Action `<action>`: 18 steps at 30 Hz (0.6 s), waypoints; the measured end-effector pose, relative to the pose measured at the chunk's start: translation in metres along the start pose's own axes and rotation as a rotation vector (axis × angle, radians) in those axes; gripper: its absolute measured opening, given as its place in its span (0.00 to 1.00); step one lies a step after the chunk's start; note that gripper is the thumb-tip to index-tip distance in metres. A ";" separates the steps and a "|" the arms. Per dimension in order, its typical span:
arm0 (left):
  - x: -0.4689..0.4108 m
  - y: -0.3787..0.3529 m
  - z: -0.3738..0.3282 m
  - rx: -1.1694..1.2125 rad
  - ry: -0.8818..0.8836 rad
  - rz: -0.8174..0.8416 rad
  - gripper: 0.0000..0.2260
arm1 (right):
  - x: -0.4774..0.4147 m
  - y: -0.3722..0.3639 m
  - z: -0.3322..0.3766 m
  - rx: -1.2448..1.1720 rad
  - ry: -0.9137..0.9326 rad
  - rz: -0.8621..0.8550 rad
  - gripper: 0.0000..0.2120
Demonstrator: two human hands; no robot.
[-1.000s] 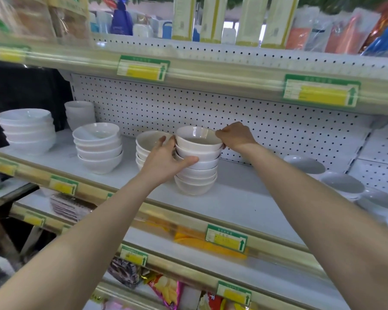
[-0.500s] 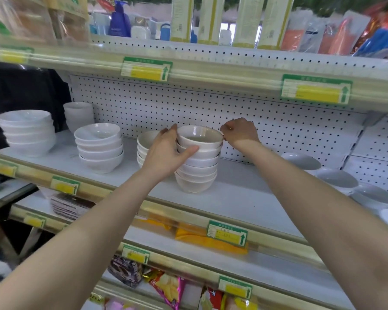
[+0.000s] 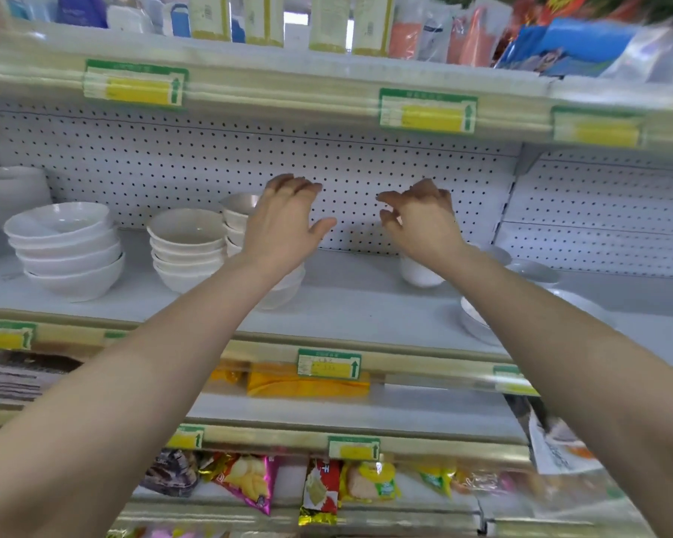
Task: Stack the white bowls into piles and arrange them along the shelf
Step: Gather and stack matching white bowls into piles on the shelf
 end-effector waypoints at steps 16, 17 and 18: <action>0.000 -0.087 -0.214 0.221 -0.193 0.179 0.25 | 0.100 0.086 -0.186 0.133 -0.120 0.065 0.15; -0.001 -0.094 -0.225 0.235 -0.191 0.200 0.25 | 0.103 0.088 -0.199 0.142 -0.138 0.086 0.15; -0.001 -0.101 -0.236 0.239 -0.193 0.216 0.25 | 0.106 0.089 -0.211 0.151 -0.156 0.108 0.15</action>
Point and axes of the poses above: each hand's wrist, its own x-axis away from the middle knuckle, its own y-axis out of the back of the hand, z = x × y, the point moved 8 cm from there along -x, towards the middle knuckle, and after that the axes turned 13 degrees about -x, right-handed, at the moved point
